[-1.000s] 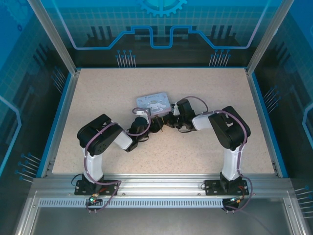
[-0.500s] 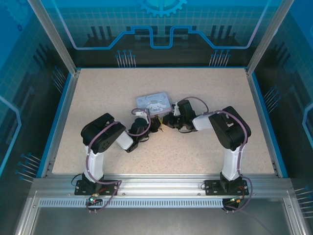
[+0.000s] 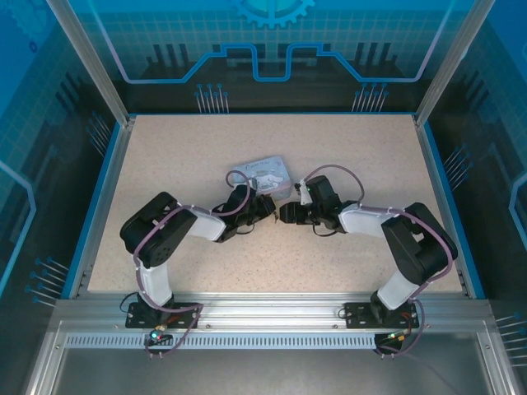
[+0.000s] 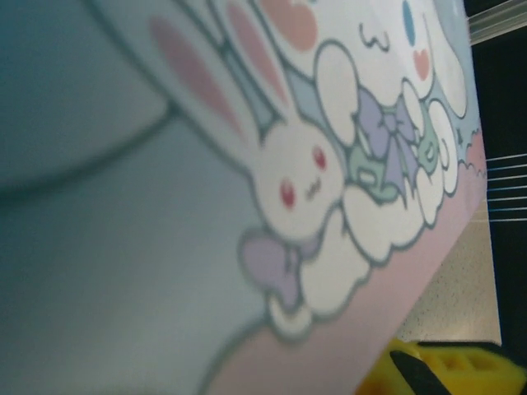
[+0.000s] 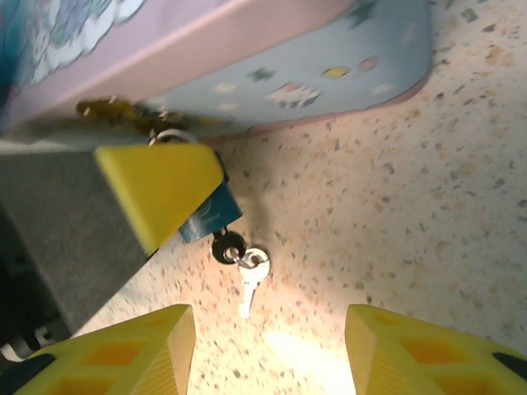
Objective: Unlock the padlock with the key
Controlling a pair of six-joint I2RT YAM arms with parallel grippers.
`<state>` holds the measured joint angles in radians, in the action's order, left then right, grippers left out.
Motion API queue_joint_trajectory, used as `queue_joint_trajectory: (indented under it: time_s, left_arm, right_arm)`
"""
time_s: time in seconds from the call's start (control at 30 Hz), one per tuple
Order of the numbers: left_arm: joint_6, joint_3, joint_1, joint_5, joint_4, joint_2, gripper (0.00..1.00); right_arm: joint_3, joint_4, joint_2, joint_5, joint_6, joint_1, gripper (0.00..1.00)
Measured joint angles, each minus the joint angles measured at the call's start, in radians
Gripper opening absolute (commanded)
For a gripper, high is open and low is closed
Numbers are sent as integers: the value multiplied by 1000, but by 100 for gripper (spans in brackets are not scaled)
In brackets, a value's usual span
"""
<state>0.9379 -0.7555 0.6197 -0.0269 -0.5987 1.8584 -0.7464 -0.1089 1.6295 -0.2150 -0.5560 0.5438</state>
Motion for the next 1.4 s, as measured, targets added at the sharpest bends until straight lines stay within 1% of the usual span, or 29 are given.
queue_joint_trajectory:
  time_s: [0.13,0.3,0.43,0.67,0.8,0.93,1.03,1.13,1.2,1.27,1.4]
  left_arm:
    - [21,-66,-2,-43,146,-9,0]
    - [33,-123,-2,-82,258,-10,0]
    - [37,-146,-2,-108,307,-10,0]
    - [57,-155,-4,-130,325,-10,0]
    - [60,-155,-5,-132,324,-10,0]
    - [65,-155,-6,-132,321,-10,0]
    - [77,-155,-7,-133,315,-10,0]
    - [84,-150,-9,-132,301,-10,0]
    - [84,-141,-10,-132,283,-10,0]
    - [83,-129,-10,-132,255,-10,0]
    - [85,-89,-8,-136,167,-10,0]
  right_arm:
    - [-19,84,0,73,114,65,53]
    - [-68,133,6,158,190,107,53]
    - [-98,143,34,205,211,111,52]
    - [-129,159,95,264,222,127,48]
    - [-145,161,124,288,220,135,43]
    - [-154,159,133,293,205,144,28]
    - [-157,150,135,283,191,151,15]
    - [-158,147,129,254,184,149,4]
    - [-157,145,124,224,179,143,1]
    - [-145,132,117,168,171,122,0]
    - [-80,32,106,-41,126,39,0]
